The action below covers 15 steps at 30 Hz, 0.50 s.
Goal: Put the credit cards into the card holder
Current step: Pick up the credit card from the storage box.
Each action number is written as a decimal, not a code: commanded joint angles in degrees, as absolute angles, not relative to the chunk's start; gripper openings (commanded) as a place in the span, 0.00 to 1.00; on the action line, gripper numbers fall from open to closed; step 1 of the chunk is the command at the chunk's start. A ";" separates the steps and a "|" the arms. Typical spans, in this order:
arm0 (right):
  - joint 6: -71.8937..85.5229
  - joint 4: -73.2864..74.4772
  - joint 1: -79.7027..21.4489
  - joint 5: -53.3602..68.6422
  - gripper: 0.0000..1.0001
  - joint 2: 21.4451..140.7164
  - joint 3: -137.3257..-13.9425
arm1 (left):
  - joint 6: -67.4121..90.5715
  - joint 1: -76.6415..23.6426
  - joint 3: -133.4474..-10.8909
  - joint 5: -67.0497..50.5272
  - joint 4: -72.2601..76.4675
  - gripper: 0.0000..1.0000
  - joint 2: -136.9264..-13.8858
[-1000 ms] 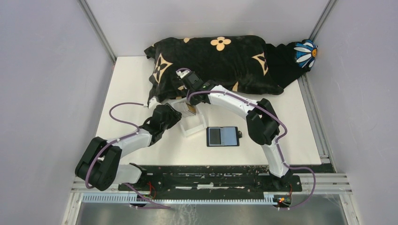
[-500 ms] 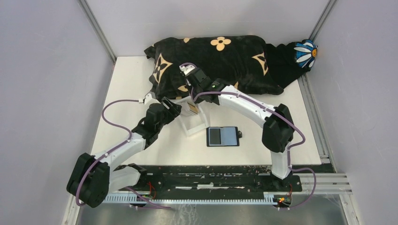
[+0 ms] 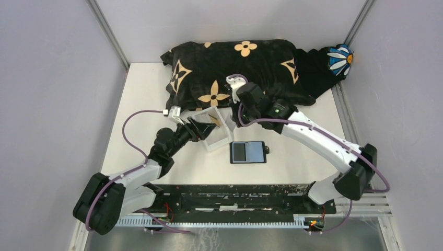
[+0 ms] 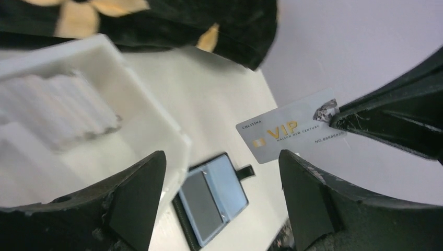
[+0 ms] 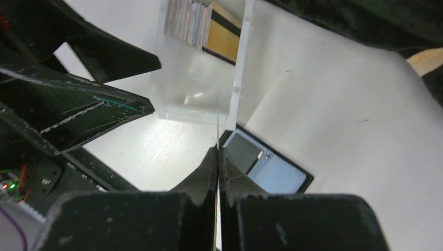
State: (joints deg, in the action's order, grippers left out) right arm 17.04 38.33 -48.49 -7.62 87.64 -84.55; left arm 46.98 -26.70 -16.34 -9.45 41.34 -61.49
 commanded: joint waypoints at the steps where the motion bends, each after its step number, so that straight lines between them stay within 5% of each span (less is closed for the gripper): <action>1: 20.58 39.32 -48.43 -3.10 0.01 79.68 -80.52 | 44.91 -27.05 -14.07 -25.74 60.91 0.87 -64.49; 15: 25.07 39.53 -47.13 9.47 0.01 73.68 -74.08 | 38.38 -33.56 -17.14 -34.77 59.04 0.93 -65.94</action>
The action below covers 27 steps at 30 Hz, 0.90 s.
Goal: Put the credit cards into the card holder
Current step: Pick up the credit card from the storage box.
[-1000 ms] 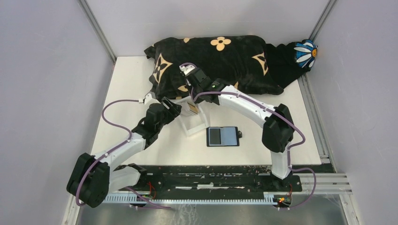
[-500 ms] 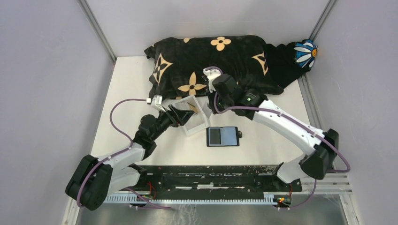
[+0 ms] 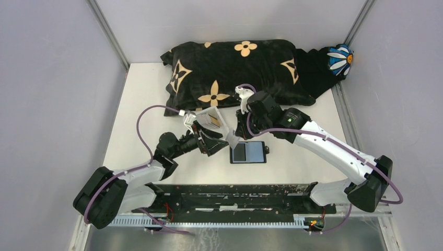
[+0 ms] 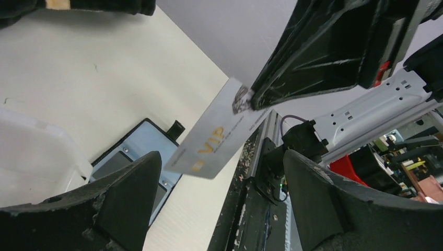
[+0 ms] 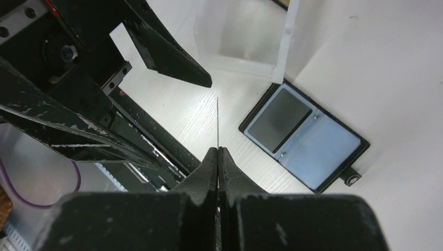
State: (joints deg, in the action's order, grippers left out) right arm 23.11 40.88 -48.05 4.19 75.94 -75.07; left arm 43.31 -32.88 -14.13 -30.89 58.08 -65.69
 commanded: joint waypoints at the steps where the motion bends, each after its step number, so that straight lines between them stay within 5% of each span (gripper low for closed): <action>1: 25.29 39.59 -46.74 10.54 0.01 73.70 -73.87 | 38.21 -33.57 -17.19 -35.06 59.07 0.93 -66.35; 19: 28.49 35.34 -40.64 29.49 0.01 74.79 -70.31 | 40.22 -33.68 -20.05 -44.65 65.09 0.87 -74.36; 23: 28.96 34.35 -39.85 32.31 0.01 75.64 -70.07 | 42.24 -33.67 -20.70 -47.65 68.21 0.76 -76.98; 27: 29.08 34.04 -38.61 33.10 0.01 76.44 -69.73 | 44.92 -33.67 -21.21 -49.89 72.47 0.53 -79.30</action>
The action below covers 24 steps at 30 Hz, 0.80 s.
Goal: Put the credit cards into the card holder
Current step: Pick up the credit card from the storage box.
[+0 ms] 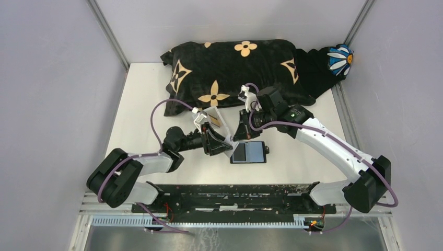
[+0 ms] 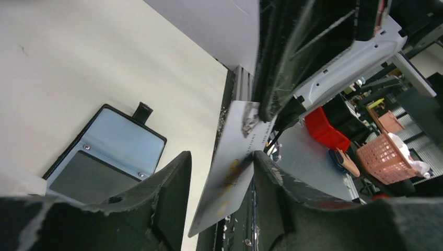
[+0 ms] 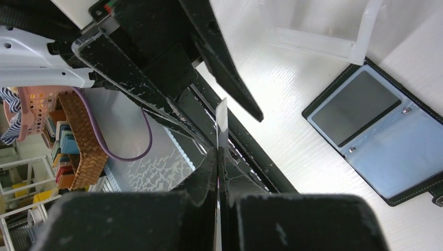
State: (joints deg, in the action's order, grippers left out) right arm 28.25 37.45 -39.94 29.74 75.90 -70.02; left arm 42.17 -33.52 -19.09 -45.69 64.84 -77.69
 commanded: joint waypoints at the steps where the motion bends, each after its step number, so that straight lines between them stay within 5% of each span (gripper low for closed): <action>1: 29.13 33.97 -38.15 33.27 0.01 76.51 -69.58 | 45.33 -33.73 -21.16 -50.01 72.97 0.47 -79.68; 6: 29.27 33.77 -36.47 33.14 0.01 76.51 -68.94 | 45.91 -33.66 -20.89 -49.83 73.67 0.28 -79.76; 9: 29.44 33.62 -35.78 32.53 0.01 76.40 -68.89 | 45.50 -33.66 -20.81 -49.48 72.71 0.04 -80.00; 13: 29.26 33.29 -35.36 31.50 0.05 76.02 -68.93 | 46.46 -33.67 -20.50 -47.86 72.97 0.03 -81.22; 16: 28.72 33.06 -35.40 27.08 0.33 74.68 -68.72 | 47.33 -33.86 -20.46 -44.34 71.38 0.03 -82.14; 19: 28.54 32.67 -35.34 17.11 0.47 72.37 -67.50 | 46.72 -35.36 -21.68 -37.51 63.88 0.03 -82.29; 24: 29.95 31.85 -35.37 3.72 0.49 69.47 -63.52 | 46.61 -42.36 -24.02 -17.69 50.73 0.03 -82.13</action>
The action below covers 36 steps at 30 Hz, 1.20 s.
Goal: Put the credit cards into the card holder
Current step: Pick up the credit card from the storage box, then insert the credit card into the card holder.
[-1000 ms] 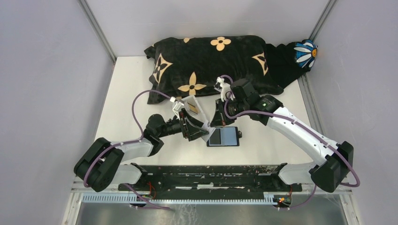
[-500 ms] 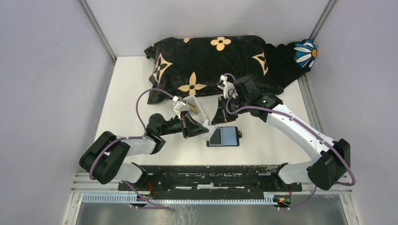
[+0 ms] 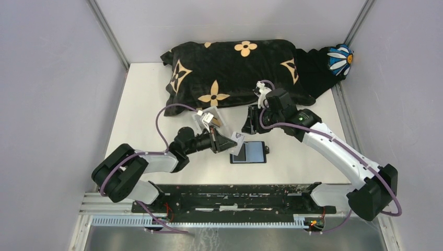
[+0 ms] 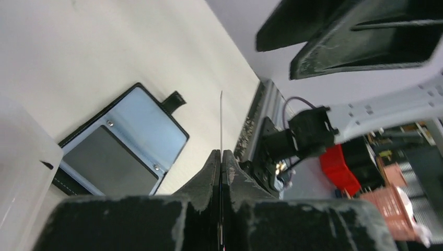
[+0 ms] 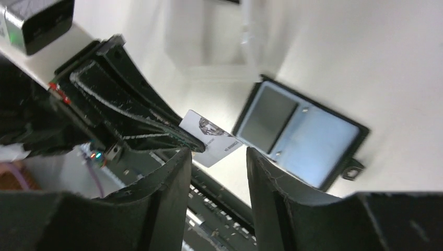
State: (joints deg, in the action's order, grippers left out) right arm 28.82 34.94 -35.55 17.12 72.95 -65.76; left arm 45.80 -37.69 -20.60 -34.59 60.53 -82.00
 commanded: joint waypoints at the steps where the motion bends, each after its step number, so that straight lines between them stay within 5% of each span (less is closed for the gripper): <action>1: 30.37 31.70 -35.39 1.73 0.49 69.23 -62.67 | 47.32 -43.89 -24.57 -14.26 49.33 0.03 -82.55; 6: 33.52 28.59 -35.35 -4.79 0.37 69.15 -56.48 | 55.09 -47.51 -25.30 -2.52 47.73 0.03 -87.39; 12: 35.95 24.81 -35.38 -8.60 0.01 68.78 -50.36 | 61.72 -49.01 -26.60 0.11 50.32 0.03 -94.87; 36: 38.80 15.67 -35.35 -5.93 0.01 75.44 -41.50 | 67.43 -54.52 -31.43 7.70 46.84 0.03 -100.24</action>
State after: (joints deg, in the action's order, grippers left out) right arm 38.17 19.38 -35.51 -6.31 74.48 -41.71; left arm 65.01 -53.87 -29.06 5.76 45.78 -98.76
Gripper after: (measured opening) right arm 0.014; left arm 0.043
